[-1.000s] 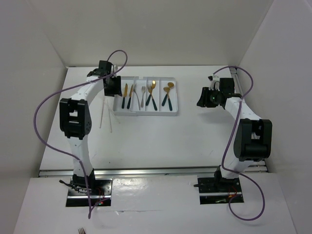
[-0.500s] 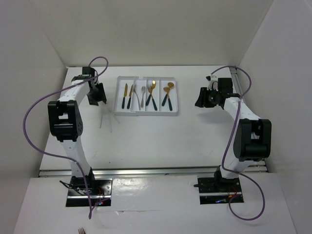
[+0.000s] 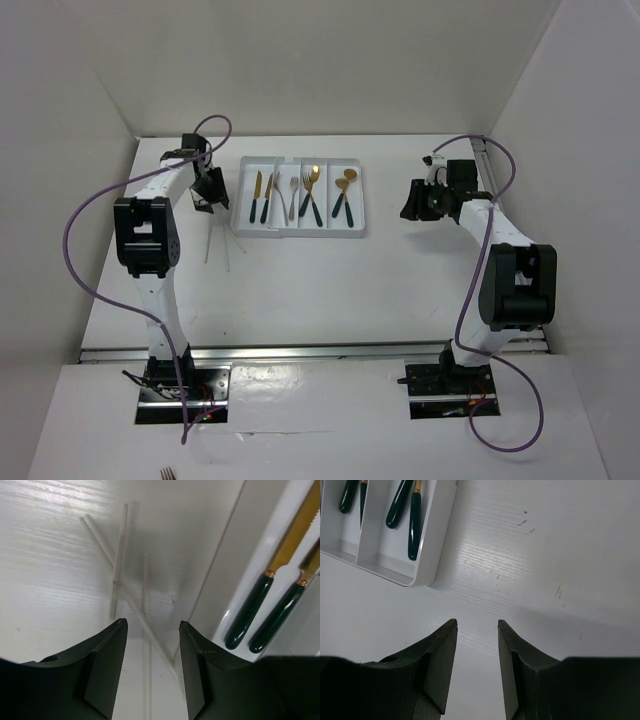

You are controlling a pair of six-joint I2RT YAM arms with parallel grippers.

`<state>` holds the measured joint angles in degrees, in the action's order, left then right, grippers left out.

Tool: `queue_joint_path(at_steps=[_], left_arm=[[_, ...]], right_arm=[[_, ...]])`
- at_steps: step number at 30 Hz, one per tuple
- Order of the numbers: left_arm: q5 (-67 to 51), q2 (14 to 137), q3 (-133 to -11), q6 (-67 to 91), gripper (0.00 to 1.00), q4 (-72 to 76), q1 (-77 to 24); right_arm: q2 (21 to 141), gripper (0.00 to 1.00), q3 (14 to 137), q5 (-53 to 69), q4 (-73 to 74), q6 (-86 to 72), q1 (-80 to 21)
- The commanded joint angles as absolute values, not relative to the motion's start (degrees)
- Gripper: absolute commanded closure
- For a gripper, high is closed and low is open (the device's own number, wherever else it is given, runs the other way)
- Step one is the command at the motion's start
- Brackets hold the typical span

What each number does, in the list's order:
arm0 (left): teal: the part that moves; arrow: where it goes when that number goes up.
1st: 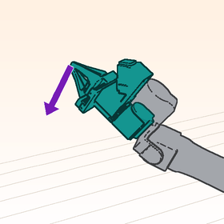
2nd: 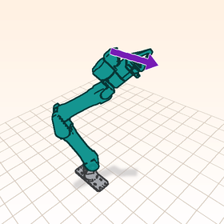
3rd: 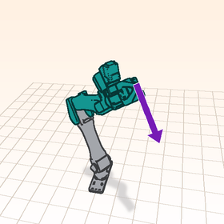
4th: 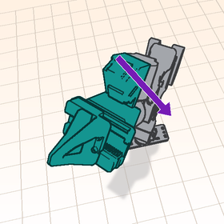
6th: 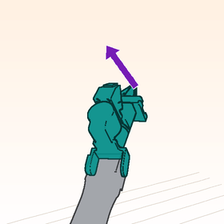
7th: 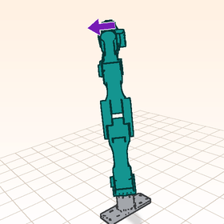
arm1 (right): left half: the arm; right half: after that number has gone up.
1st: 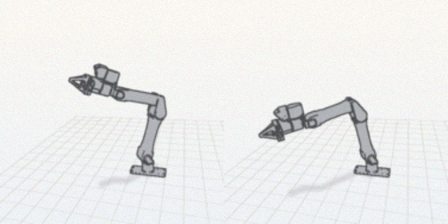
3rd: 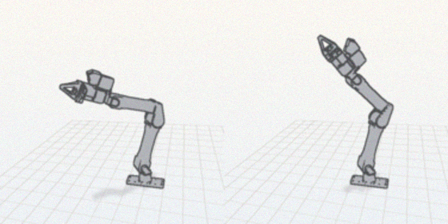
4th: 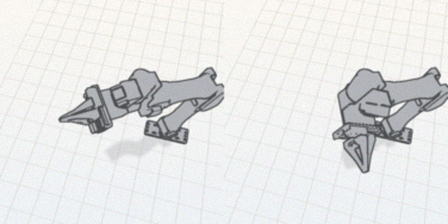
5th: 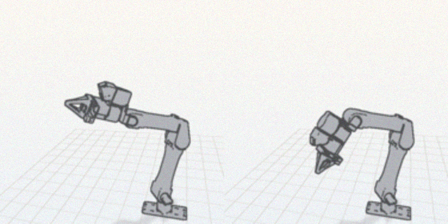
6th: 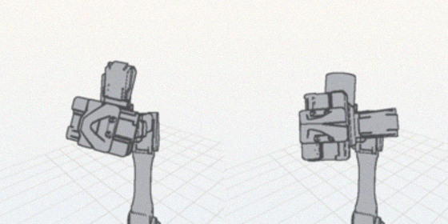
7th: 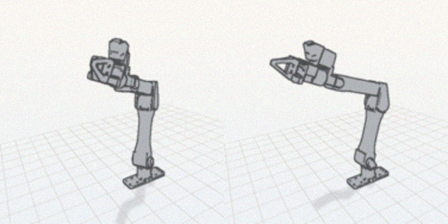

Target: Sort the eating utensils into containers

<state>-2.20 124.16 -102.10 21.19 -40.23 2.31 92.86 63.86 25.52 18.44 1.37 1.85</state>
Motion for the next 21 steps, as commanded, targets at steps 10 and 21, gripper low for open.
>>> queue_joint_path(at_steps=[10,21], left_arm=[[-0.01,124.8,-102.74,20.48,0.41,-40.17,2.29],[3.86,118.13,-99.06,17.49,0.39,-39.29,1.05]], right_arm=[[93.6,0.54,66.27,25.22,17.49,1.85,1.49],[94.75,0.54,67.41,26.28,17.49,1.32,1.49]])
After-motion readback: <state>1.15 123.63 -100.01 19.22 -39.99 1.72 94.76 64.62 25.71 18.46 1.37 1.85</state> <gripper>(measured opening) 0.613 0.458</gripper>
